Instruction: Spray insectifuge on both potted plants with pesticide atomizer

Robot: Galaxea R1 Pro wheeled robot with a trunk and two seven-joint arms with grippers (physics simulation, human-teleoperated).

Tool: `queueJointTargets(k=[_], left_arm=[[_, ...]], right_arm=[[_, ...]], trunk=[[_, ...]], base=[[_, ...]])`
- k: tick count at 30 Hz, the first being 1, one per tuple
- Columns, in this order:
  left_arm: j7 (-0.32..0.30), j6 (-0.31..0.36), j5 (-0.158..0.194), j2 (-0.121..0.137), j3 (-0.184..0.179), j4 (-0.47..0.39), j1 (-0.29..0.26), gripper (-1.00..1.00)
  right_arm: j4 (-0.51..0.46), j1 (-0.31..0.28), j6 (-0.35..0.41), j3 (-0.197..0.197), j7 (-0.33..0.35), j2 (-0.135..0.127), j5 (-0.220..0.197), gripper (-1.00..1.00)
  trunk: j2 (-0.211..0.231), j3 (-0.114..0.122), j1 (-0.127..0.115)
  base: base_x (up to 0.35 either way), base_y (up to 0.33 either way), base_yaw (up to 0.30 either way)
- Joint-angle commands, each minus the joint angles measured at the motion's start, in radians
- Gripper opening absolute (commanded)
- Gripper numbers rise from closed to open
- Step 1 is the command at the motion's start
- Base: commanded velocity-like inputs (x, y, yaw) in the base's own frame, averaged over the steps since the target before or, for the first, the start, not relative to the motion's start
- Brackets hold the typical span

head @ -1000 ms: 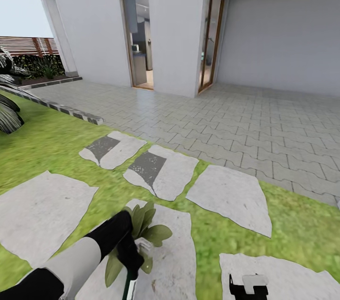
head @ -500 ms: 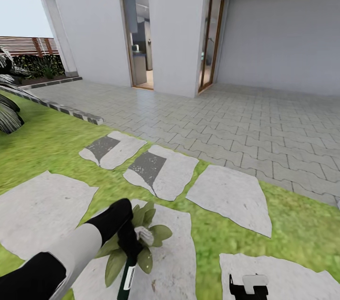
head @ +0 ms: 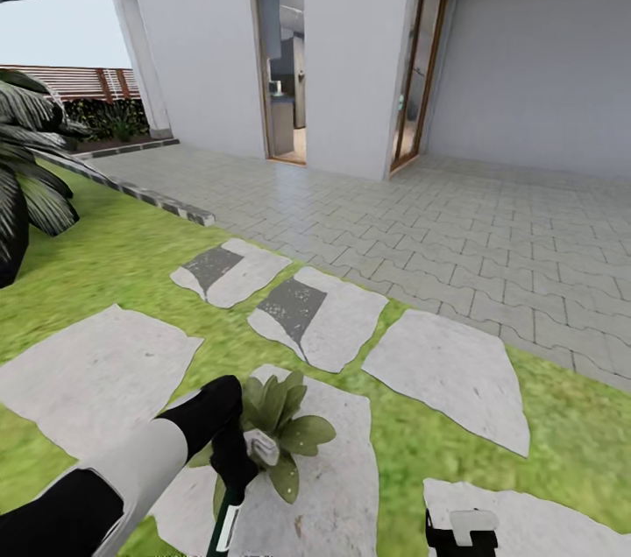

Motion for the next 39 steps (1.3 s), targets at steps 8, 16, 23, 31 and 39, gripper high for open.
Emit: queueJointTargets(k=[8, 16, 23, 31, 39], left_arm=[[-0.010, 0.007, -0.013, -0.008, 0.000, 0.021, -0.003, -1.00], [-0.012, 0.008, -0.013, -0.032, 0.001, 0.018, -0.013, -1.00], [-0.003, 0.004, -0.015, -0.013, 0.001, 0.028, 0.051, -1.00], [0.000, 0.004, -0.018, -0.013, 0.005, 0.013, 0.076, -1.00], [0.001, 0.009, -0.017, -0.017, 0.009, -0.053, 0.043, -1.00]], right_arm=[[0.001, -0.001, -0.003, -0.006, -0.006, -0.004, 0.011, 1.00], [0.001, -0.001, -0.002, -0.006, -0.006, -0.004, 0.011, 1.00], [0.001, -0.001, -0.002, -0.006, -0.006, -0.003, 0.011, 1.00], [0.001, -0.001, -0.001, -0.006, -0.006, -0.003, 0.011, 1.00], [0.001, -0.001, -0.001, -0.006, -0.006, -0.003, 0.011, 1.00]], trunk=[[0.000, -0.001, 0.000], [0.000, -0.001, 0.000], [0.000, -0.001, 0.000], [0.000, -0.001, 0.000], [0.000, -0.001, 0.000]], base=[[0.000, 0.000, 0.030], [0.000, 0.000, 0.000], [0.000, 0.000, 0.000], [0.000, 0.000, 0.000], [0.000, 0.000, 0.000]])
